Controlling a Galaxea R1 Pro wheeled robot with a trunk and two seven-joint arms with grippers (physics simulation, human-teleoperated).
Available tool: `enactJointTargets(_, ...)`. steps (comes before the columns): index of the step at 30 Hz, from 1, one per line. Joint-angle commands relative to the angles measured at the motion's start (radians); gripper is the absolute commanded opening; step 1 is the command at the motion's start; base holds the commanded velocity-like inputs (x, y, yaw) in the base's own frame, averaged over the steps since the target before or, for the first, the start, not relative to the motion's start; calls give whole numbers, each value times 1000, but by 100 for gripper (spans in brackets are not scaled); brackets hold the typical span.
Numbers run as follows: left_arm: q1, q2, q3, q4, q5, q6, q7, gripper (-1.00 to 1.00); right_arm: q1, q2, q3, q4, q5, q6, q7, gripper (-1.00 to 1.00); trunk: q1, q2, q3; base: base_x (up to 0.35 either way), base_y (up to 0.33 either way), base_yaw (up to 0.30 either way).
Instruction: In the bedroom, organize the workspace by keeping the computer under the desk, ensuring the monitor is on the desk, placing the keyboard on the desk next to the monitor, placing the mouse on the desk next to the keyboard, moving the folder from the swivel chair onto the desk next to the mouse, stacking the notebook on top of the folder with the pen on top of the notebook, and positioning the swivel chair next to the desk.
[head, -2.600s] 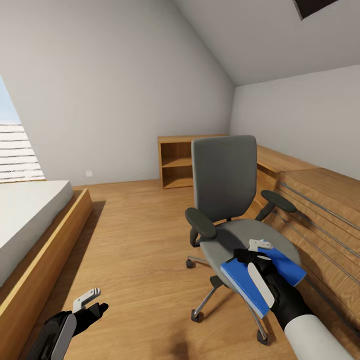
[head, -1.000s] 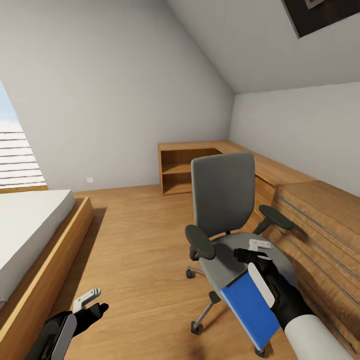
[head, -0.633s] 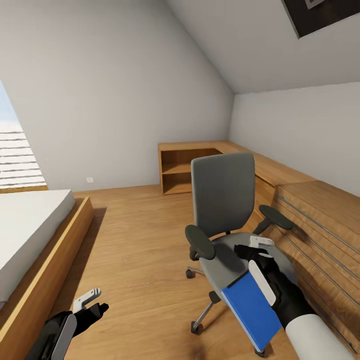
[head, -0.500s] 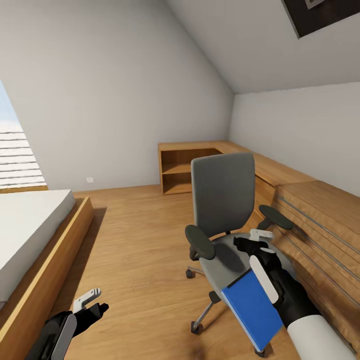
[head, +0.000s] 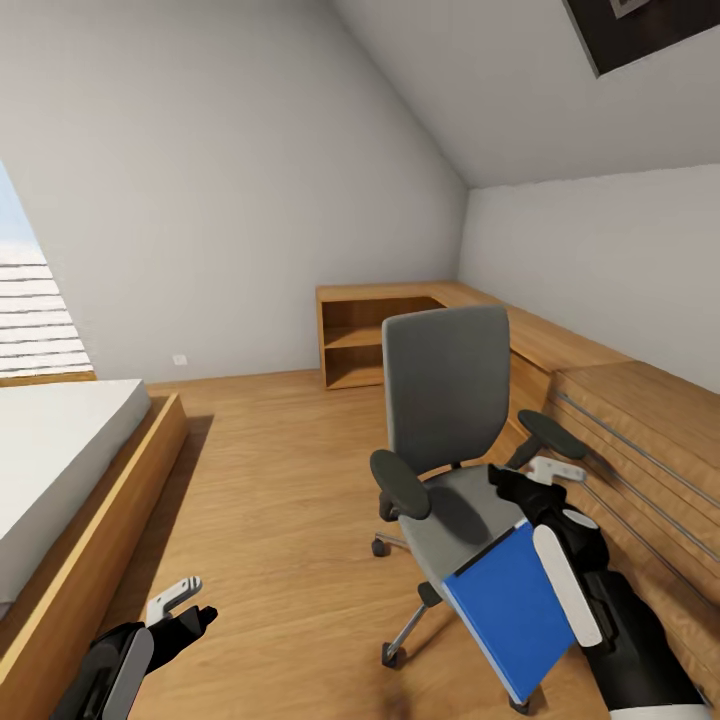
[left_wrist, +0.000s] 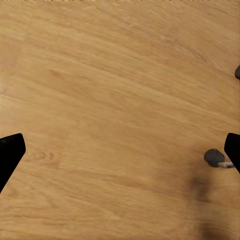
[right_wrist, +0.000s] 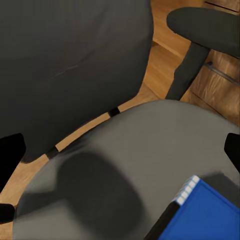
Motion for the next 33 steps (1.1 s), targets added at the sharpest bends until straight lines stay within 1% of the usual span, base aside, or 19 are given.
enactJointTargets(1, 0, 0, 0, -1, 10, 5, 8, 100, 2, -1, 1, -5, -10, 2, -10, 100, 0, 0, -1, 0, 0, 0)
enactJointTargets(12, 0, 0, 0, -1, 9, 2, 8, 100, 10, 0, -4, -31, -53, -1, -7, 100, 0, 0, -1, 0, 0, 0)
enactJointTargets(14, 0, 0, 0, -1, 9, 2, 8, 100, 10, 0, -4, -45, -69, -1, -7, 100, 0, 0, -1, 0, 0, 0)
enactJointTargets(15, 0, -1, 0, -1, 9, 1, 8, 100, 10, -1, -6, -59, -131, -1, -7, 100, 0, 0, -1, 0, 0, 0)
enactJointTargets(18, 0, -1, 0, -1, 9, 1, 8, 100, 10, -2, -6, -62, -152, -1, -8, 100, 0, 0, -1, 0, 0, 0)
enactJointTargets(19, 0, -1, -1, 0, 9, 0, 9, 100, 10, -3, -6, -62, -164, -2, -9, 100, 0, 0, -1, -208, 0, -26)
enactJointTargets(26, 0, -1, -1, 0, 9, 0, 8, 100, 10, -1, -6, -60, -167, -3, -11, 100, 0, 0, -1, -308, 17, -206)
enactJointTargets(33, 0, -2, -1, 0, 9, 0, 8, 100, 10, 1, -7, -62, -169, -3, -11, 100, 0, 0, -1, -293, 173, -41)
